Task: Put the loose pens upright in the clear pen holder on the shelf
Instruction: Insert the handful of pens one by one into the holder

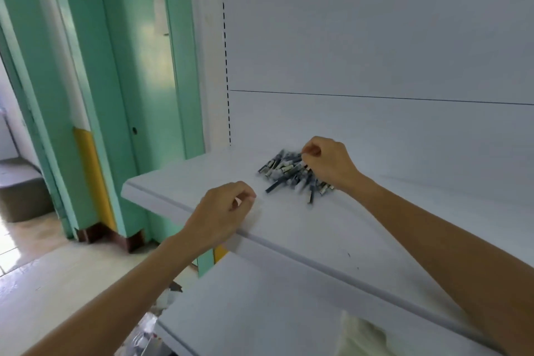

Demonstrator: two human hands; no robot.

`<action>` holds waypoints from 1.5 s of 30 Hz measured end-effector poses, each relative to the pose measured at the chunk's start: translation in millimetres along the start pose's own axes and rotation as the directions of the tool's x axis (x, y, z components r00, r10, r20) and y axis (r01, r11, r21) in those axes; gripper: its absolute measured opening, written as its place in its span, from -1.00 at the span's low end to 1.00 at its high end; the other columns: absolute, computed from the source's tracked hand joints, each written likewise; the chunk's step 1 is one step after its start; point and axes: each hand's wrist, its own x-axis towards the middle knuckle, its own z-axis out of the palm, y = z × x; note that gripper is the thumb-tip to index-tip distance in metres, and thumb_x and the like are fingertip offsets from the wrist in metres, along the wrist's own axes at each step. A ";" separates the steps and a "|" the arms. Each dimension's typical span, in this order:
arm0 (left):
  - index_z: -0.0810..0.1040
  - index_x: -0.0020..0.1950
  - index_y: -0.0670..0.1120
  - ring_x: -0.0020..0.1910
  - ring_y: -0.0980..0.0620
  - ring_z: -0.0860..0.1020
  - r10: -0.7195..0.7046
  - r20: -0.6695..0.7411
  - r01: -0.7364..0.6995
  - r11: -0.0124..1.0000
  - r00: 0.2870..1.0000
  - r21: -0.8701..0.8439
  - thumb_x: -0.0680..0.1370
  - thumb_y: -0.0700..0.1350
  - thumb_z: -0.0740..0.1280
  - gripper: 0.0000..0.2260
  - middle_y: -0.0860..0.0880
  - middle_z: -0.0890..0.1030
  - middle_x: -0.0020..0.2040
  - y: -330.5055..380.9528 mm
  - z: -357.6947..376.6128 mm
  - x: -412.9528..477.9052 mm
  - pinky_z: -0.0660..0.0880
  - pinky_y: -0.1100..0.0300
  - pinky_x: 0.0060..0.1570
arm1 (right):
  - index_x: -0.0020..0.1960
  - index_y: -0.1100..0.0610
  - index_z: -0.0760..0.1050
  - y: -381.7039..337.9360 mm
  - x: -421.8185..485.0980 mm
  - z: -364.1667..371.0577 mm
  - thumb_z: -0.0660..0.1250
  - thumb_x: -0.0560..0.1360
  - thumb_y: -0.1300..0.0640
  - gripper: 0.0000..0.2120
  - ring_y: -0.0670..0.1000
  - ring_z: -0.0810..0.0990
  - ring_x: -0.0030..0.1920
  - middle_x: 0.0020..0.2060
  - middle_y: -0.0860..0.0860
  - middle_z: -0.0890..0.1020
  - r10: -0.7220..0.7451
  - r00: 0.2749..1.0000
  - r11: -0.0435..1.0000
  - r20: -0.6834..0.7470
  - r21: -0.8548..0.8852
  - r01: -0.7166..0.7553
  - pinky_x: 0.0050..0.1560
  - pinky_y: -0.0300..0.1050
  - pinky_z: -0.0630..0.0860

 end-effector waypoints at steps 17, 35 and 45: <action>0.49 0.13 -0.07 0.00 0.01 0.52 -0.003 0.301 0.031 0.996 0.954 -0.089 0.54 0.05 0.27 -0.74 0.00 0.56 0.02 -88.2 37.8 197.8 0.45 0.15 0.00 | 0.15 0.20 0.48 1.6 107.9 70.9 0.21 0.49 0.32 -0.74 0.03 0.53 -0.03 0.03 0.09 0.57 0.165 0.986 0.941 0.038 -0.304 -0.146 -0.02 -0.15 0.50; 0.56 -0.24 -0.15 -0.43 0.07 0.46 0.024 0.564 -0.061 0.997 0.825 0.047 0.43 -0.07 0.38 -0.85 -0.05 0.57 -0.32 -145.8 -8.2 222.5 0.37 0.32 -0.45 | 0.13 0.19 0.46 -35.1 122.4 137.2 0.17 0.57 0.09 -0.77 0.11 0.55 0.00 0.02 0.11 0.57 0.333 0.941 0.672 0.061 -0.716 -0.192 -0.10 -0.08 0.45; 0.44 -0.40 -0.18 -0.40 0.00 0.51 0.036 0.623 0.110 0.975 0.781 -0.195 0.50 -0.28 0.19 -0.74 -0.14 0.59 -0.31 -158.2 -21.7 220.5 0.55 0.21 -0.13 | 0.18 0.22 0.41 -58.8 121.5 153.3 0.23 0.50 0.19 -0.74 0.12 0.52 -0.03 0.05 0.13 0.51 0.487 0.867 0.683 0.106 -0.665 -0.302 -0.11 -0.10 0.45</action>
